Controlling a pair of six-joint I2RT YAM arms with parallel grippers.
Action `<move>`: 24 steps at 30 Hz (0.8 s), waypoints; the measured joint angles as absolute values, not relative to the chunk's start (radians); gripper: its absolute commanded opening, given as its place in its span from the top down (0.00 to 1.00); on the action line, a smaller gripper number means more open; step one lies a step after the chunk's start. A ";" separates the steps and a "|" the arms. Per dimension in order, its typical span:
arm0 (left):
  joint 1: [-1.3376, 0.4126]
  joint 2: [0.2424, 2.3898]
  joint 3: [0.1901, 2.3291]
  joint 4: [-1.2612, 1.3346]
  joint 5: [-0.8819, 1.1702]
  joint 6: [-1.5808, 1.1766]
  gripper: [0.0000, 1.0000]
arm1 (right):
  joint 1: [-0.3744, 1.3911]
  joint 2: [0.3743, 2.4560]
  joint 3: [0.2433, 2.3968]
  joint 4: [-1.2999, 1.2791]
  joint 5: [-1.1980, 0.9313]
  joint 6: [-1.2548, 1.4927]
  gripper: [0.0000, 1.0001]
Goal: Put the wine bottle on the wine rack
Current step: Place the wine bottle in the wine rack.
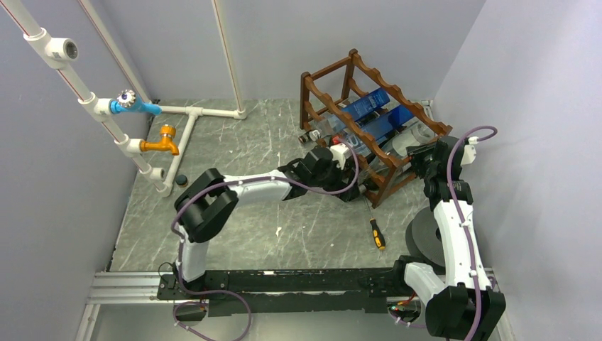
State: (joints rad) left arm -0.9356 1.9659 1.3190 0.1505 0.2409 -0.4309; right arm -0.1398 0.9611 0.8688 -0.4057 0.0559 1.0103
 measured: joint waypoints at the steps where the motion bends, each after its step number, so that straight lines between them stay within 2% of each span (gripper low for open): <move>1: -0.936 1.945 1.311 0.147 0.244 -0.430 0.01 | -0.140 0.962 0.869 -0.406 0.057 1.008 1.00; 12: -0.937 1.638 1.189 0.089 0.377 -0.410 0.00 | -0.177 0.989 0.894 -0.416 0.032 0.950 1.00; 19: -0.937 1.409 1.164 -0.115 0.385 -0.350 0.00 | -0.214 1.031 0.927 -0.425 0.006 0.899 1.00; 24: -0.933 1.283 1.275 -0.313 0.309 -0.260 0.00 | -0.229 1.082 0.973 -0.444 0.012 0.840 1.00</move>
State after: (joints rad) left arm -0.9329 1.2827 1.2747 -0.3134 0.3088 -0.2600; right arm -0.2287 1.0817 0.9733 -0.4442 0.0120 0.8402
